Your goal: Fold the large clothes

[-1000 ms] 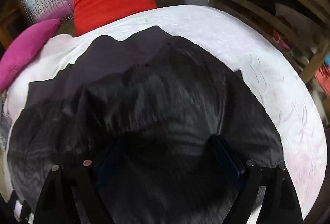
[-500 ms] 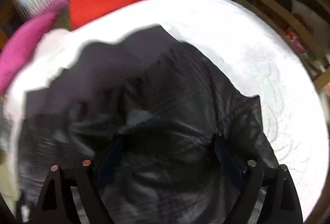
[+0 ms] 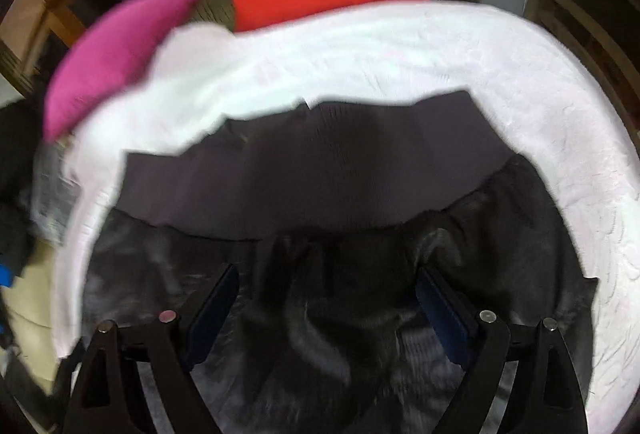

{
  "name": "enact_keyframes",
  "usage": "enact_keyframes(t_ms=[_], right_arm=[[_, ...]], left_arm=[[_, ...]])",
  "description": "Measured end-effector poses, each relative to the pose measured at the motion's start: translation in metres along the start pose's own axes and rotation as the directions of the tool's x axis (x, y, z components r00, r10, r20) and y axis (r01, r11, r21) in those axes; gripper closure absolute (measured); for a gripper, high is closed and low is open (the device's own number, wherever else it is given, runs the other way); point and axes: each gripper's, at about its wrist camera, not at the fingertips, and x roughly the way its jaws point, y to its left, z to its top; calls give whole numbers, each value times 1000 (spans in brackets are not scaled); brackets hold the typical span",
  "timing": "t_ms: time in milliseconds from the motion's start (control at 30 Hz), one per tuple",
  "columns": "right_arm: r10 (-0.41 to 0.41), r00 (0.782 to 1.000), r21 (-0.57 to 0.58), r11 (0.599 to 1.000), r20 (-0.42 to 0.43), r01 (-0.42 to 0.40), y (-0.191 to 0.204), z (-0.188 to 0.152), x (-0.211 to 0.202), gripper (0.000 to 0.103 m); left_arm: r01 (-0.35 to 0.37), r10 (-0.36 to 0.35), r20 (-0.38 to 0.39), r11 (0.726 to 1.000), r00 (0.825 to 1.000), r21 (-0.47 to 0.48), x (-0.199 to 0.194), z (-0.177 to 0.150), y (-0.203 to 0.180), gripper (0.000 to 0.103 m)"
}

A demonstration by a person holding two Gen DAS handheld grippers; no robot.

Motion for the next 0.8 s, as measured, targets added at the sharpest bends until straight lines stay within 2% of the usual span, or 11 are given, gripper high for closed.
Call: enact_keyframes(t_ms=[67, 100, 167, 233, 333, 400, 500, 567, 633, 733, 800], right_arm=[[-50, 999, -7, 999, 6, 50, 5, 2, 17, 11], [-79, 995, -27, 996, 53, 81, 10, 0, 22, 12], [-106, 991, -41, 993, 86, 110, 16, 1, 27, 20], [-96, 990, -26, 995, 106, 99, 18, 7, 27, 36], [-127, 982, -58, 989, 140, 136, 26, 15, 26, 47], [-130, 977, -37, 990, 167, 138, 28, 18, 20, 50], [-93, 971, 33, 996, 222, 88, 17, 19, 13, 51], [-95, 981, 34, 995, 167, 91, 16, 15, 26, 47], [-91, 983, 38, 996, 162, 86, 12, 13, 23, 37], [-1, 994, 108, 994, 110, -11, -2, 15, 11, 36], [87, 984, 162, 980, 156, -112, -16, 3, -13, 36]], left_arm=[[-7, 7, 5, 1000, 1000, 12, -2, -3, -1, 6], [-10, 9, 6, 1000, 1000, 15, -1, -3, -1, 6], [-15, 15, 9, 1000, 1000, 17, 1, -2, -2, 6], [-21, 21, 10, 1000, 1000, 16, 3, -2, -3, 6], [-27, 27, 21, 1000, 999, 9, 4, 0, -4, 6], [-22, 22, 32, 1000, 999, -6, 2, 3, -3, 6], [-26, 26, 29, 1000, 999, -5, 3, 1, -1, 6], [-43, 43, 8, 999, 999, 17, 9, -2, -3, 6], [-57, 57, 3, 998, 998, 35, 11, -3, -6, 6], [-47, 47, 8, 999, 999, 15, 5, 0, -3, 6], [-43, 43, 36, 999, 998, -3, -3, 2, 0, 6]])
